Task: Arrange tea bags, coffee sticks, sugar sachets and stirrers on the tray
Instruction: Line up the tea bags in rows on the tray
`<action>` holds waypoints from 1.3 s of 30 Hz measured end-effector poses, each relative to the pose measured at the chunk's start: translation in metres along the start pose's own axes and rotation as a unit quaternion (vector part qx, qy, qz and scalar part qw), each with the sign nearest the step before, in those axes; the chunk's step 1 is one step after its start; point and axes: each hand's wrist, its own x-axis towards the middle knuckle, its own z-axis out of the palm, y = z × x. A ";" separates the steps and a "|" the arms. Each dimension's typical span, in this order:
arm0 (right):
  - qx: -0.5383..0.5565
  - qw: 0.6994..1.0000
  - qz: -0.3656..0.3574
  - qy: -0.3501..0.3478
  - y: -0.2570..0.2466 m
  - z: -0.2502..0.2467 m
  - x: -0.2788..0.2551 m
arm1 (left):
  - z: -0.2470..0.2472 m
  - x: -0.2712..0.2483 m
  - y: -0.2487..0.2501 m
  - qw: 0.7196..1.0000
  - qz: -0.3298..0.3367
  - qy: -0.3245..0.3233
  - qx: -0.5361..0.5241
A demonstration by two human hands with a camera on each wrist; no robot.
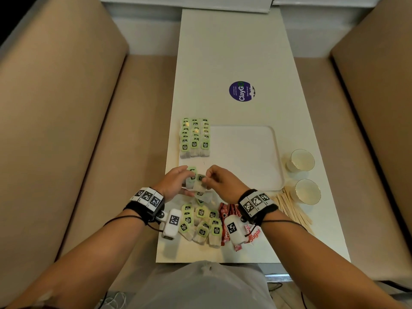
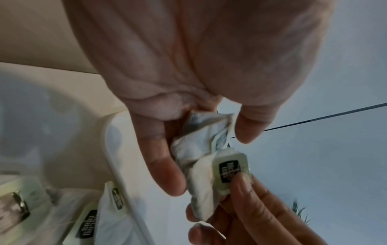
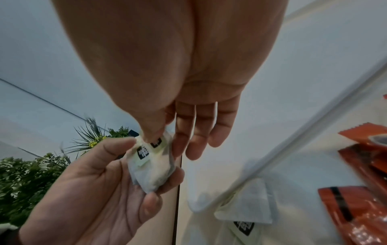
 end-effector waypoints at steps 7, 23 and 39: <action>-0.020 1.000 -0.003 0.000 -0.002 0.003 0.015 | -0.007 0.001 0.000 0.990 0.071 0.023 0.121; -0.038 0.998 0.041 -0.022 0.005 0.017 0.044 | -0.029 0.023 -0.001 0.991 0.071 0.074 0.085; -0.067 0.987 0.144 0.032 0.006 0.026 0.123 | -0.054 0.045 -0.003 0.991 0.018 0.133 -0.002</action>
